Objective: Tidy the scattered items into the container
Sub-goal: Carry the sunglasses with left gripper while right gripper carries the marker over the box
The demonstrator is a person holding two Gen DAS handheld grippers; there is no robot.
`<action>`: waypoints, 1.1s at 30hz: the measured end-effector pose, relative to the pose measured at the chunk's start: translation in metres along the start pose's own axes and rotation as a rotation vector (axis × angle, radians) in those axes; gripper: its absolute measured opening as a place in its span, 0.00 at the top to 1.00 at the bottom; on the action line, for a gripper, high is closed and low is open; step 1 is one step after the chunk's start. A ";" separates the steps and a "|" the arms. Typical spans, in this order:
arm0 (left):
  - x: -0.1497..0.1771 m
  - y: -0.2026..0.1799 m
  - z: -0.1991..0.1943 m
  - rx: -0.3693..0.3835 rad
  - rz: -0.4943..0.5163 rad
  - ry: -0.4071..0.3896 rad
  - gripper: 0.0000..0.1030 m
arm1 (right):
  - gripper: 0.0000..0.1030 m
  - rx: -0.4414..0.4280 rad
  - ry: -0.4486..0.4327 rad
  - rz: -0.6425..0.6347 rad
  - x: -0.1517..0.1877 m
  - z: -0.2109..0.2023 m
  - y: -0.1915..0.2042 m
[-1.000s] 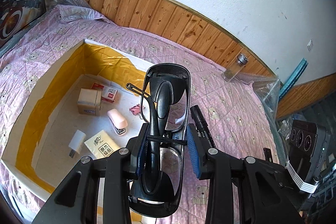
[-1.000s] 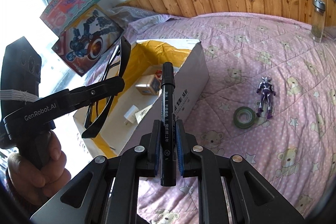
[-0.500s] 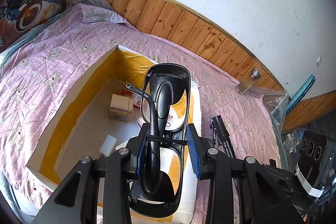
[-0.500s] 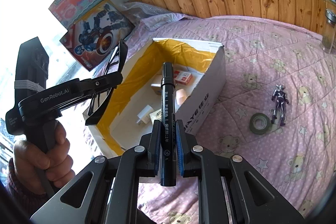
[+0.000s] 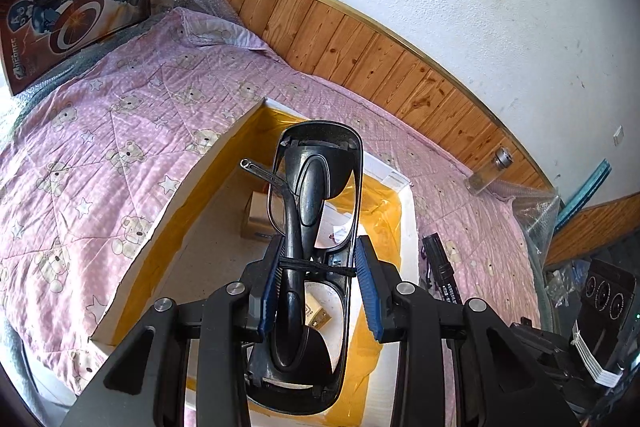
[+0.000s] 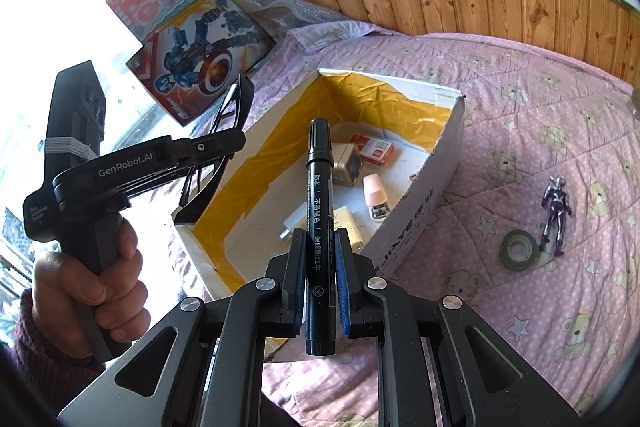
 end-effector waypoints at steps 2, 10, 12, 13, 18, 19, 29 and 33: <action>-0.002 0.003 0.001 -0.005 0.004 0.003 0.65 | 0.86 -0.003 0.006 -0.005 0.001 0.003 0.004; -0.009 0.015 0.013 -0.010 0.052 0.049 0.65 | 0.86 -0.019 0.040 -0.038 0.005 0.019 0.023; -0.010 0.016 0.018 -0.012 0.079 0.071 0.65 | 0.86 -0.021 0.049 -0.047 0.006 0.023 0.027; -0.010 0.017 0.021 -0.013 0.095 0.084 0.65 | 0.86 -0.023 0.054 -0.051 0.007 0.025 0.029; -0.010 0.021 0.032 -0.025 0.177 0.144 0.65 | 0.86 -0.028 0.075 -0.065 0.009 0.034 0.037; -0.009 0.021 0.034 -0.027 0.191 0.153 0.65 | 0.86 -0.029 0.080 -0.067 0.009 0.036 0.038; 0.010 0.028 0.055 -0.045 0.281 0.258 0.65 | 0.86 -0.028 0.135 -0.095 0.015 0.059 0.046; 0.017 0.032 0.063 -0.062 0.313 0.293 0.65 | 0.86 -0.015 0.159 -0.100 0.018 0.068 0.045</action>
Point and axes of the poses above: each gripper's, at about its wrist camera, not at the fingertips, and z roughly the way its jaws point, y to its left, x to its underside, the point moved 9 cm from there along z, roughly the way its jaws point, and after that the axes turned 15 degrees about z, right-handed, at the moved point
